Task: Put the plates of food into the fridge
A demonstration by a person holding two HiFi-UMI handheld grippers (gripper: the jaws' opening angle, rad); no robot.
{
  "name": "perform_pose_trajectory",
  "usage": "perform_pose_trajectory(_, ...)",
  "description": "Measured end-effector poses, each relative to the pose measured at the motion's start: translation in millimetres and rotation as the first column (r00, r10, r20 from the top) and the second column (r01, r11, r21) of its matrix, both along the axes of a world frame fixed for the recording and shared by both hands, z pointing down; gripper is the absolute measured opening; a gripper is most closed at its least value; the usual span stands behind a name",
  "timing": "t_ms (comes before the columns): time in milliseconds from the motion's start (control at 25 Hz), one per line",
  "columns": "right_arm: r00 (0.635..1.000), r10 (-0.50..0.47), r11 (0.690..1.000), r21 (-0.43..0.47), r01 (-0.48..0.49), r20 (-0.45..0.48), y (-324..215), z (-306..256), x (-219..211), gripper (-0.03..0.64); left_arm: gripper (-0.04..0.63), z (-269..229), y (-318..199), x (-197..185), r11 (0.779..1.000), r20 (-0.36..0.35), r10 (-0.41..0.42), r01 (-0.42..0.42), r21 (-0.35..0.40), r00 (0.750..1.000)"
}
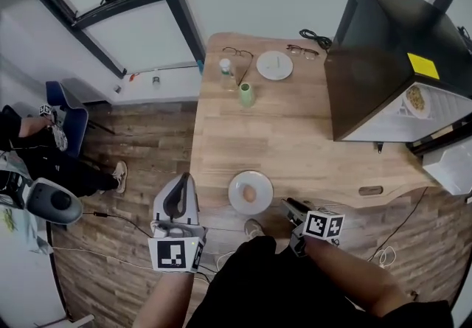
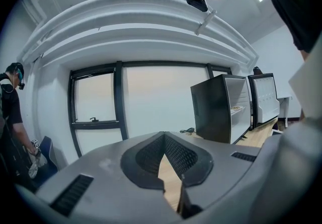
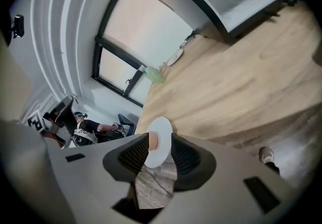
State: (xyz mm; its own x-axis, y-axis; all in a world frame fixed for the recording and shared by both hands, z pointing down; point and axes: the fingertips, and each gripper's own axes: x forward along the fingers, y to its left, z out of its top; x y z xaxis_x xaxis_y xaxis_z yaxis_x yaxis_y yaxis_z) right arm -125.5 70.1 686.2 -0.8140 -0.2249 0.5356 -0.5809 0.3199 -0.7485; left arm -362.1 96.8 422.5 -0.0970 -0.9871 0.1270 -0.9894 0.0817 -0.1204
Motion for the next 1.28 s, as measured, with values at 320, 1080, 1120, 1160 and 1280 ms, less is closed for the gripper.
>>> perform_pose_trajectory(320, 0.998, 0.043, 0.987, -0.155, -0.036, 0.043, 21, 47, -24, 0.153, 0.003, 27, 35, -26, 0.996, 0.017, -0.036, 0.037, -0.081, 0.999)
perform_pose_trajectory(1080, 0.967, 0.094, 0.972, -0.233, -0.037, 0.239, 14, 27, -61, 0.032, 0.003, 19, 46, -29, 0.995, 0.051, -0.04, 0.044, -0.086, 0.998)
perform_pose_trajectory(1120, 0.964, 0.101, 0.973, -0.227, -0.044, 0.247, 11, 21, -56, 0.032, 0.003, 17, 41, -24, 0.996, 0.048, -0.027, 0.031, -0.079, 0.998)
perform_pose_trajectory(1160, 0.961, 0.107, 0.974, -0.22, -0.051, 0.254, 7, 14, -50, 0.032, 0.003, 15, 35, -19, 0.997, 0.045, -0.014, 0.017, -0.071, 0.999)
perform_pose_trajectory(1280, 0.955, 0.137, 0.976, -0.199, -0.085, 0.262, -8, -3, -25, 0.032, 0.003, 9, 14, -2, 0.998, 0.037, 0.017, -0.014, -0.059, 0.999)
